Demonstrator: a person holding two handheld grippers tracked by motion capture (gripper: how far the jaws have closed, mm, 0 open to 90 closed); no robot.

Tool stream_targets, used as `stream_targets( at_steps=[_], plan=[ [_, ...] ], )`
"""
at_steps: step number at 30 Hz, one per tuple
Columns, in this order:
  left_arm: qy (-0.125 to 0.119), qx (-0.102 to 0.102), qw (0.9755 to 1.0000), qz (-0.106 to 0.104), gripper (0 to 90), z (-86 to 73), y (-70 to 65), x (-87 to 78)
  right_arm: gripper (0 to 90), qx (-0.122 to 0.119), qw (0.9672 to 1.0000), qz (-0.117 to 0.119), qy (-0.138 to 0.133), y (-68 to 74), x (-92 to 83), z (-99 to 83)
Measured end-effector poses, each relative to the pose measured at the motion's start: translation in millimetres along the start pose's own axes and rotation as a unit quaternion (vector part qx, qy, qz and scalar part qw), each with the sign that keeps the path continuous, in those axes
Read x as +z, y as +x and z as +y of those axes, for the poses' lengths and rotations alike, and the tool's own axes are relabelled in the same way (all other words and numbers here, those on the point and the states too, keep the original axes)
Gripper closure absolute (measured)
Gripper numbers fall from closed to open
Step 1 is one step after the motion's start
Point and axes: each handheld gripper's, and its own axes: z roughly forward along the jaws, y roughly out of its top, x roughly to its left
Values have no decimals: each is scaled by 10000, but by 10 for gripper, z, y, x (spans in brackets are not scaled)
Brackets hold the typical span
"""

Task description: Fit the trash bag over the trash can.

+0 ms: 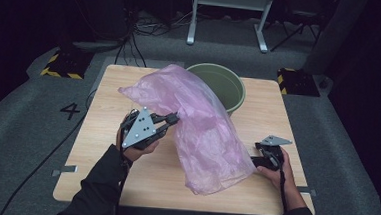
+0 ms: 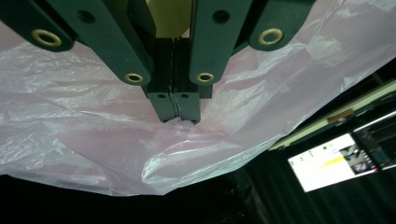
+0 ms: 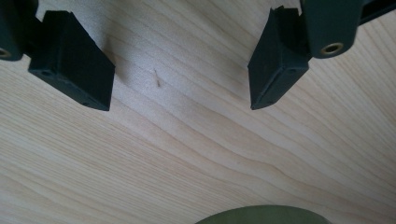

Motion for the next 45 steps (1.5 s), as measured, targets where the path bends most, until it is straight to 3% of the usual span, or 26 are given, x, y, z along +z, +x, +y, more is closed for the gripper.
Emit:
stream_targets(
  at_steps=[1,4,10,11,14,21,22,23,24,25,31,34,35,36,37,38,45],
  plan=[
    [0,0,10000,0,891,0,0,0,231,0,10000,0,0,0,0,0],
    [-3,87,9996,-256,891,58,-26,157,237,93,9999,58,-100,-26,-18,-7],
    [60,46,9982,-588,890,41,-66,362,249,141,9996,-9,-253,-56,-81,-3],
    [88,46,9973,-725,890,24,-75,444,248,182,9992,3,-354,-76,-141,20],
    [178,8,9963,-845,890,-11,-82,551,262,214,9981,-103,-562,-116,-260,74],
    [300,-131,9949,-950,890,-99,-45,656,336,133,9938,-170,-1089,-175,-580,259],
    [318,-162,9944,-994,890,-116,-40,669,356,-44,9918,-160,-1270,-171,-700,376],
    [318,-162,9944,-994,890,-116,-40,669,356,-44,9918,-160,-1270,-171,-700,376],
    [358,-138,9943,-992,890,-126,-41,674,354,-136,9894,-193,-1434,-163,-810,514],
    [358,-138,9943,-992,890,-126,-41,674,354,-136,9894,-193,-1434,-163,-810,514],
    [416,-174,9936,-1032,890,-167,-44,685,322,-261,9828,-66,-1827,-131,-1043,965],
    [464,-206,9930,-1063,890,-188,-45,692,298,-527,9830,218,-1743,-16,-1068,1296],
    [464,-206,9930,-1063,890,-188,-45,692,298,-527,9830,218,-1743,-16,-1068,1296],
    [480,-183,9931,-1050,890,-197,-49,699,294,-681,9817,365,-1741,56,-1065,1462],
    [480,-183,9931,-1050,890,-197,-49,699,294,-681,9817,365,-1741,56,-1065,1462],
    [550,-150,9928,-1056,890,-211,-52,705,264,-714,9815,582,-1678,118,-1048,1615],
    [618,-178,9925,-1040,890,-251,-48,720,239,-1026,9793,1038,-1404,348,-874,1926]
  ],
)
